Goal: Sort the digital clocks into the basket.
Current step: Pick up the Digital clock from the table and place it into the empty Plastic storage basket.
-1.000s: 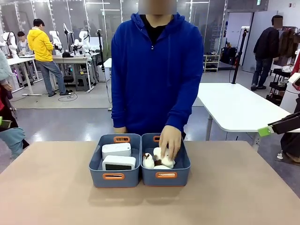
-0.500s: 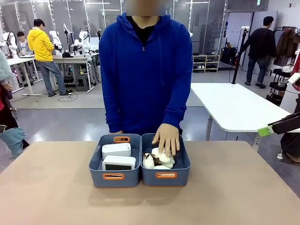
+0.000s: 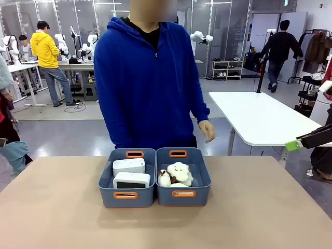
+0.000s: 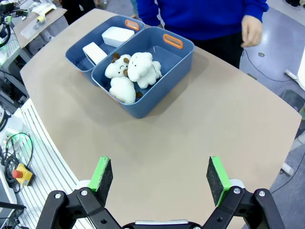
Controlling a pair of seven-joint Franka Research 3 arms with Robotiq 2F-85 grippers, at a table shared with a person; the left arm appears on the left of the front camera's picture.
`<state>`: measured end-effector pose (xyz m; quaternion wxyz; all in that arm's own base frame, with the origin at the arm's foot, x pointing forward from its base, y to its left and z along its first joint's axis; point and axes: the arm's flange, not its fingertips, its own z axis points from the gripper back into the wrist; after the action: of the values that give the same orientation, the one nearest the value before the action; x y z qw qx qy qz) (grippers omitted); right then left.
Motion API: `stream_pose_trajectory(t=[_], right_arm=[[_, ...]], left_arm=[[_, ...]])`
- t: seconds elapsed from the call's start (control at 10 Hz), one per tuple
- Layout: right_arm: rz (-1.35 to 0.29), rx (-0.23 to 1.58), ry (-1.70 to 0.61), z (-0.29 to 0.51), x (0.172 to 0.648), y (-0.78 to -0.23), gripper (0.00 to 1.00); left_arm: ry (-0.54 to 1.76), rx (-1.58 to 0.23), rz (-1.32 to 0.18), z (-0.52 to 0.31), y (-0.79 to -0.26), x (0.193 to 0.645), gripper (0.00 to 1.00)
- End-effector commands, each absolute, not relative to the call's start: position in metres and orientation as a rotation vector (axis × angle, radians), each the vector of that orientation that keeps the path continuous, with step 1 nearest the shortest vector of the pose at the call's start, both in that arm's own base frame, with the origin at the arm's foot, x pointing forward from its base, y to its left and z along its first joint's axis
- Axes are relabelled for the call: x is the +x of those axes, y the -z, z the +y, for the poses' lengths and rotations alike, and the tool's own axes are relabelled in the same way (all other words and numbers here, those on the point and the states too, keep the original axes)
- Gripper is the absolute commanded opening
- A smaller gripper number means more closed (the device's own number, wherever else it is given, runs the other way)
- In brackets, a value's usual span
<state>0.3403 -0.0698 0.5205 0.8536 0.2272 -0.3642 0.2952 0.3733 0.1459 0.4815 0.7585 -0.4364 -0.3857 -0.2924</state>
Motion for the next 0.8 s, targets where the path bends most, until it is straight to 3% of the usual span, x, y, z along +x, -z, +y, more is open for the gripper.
stream_pose_trajectory(t=[0.0, 0.7], right_arm=[[-0.761, 0.465, -0.613, -0.0682, 0.3393, -0.5193, 1.0], [-0.761, 0.465, -0.613, -0.0682, 0.3393, -0.5193, 1.0]], left_arm=[[0.636, -0.962, -0.845, 0.1467, -0.4823, 0.3744, 1.0], [0.636, -0.962, -0.845, 0.1467, -0.4823, 0.3744, 1.0]])
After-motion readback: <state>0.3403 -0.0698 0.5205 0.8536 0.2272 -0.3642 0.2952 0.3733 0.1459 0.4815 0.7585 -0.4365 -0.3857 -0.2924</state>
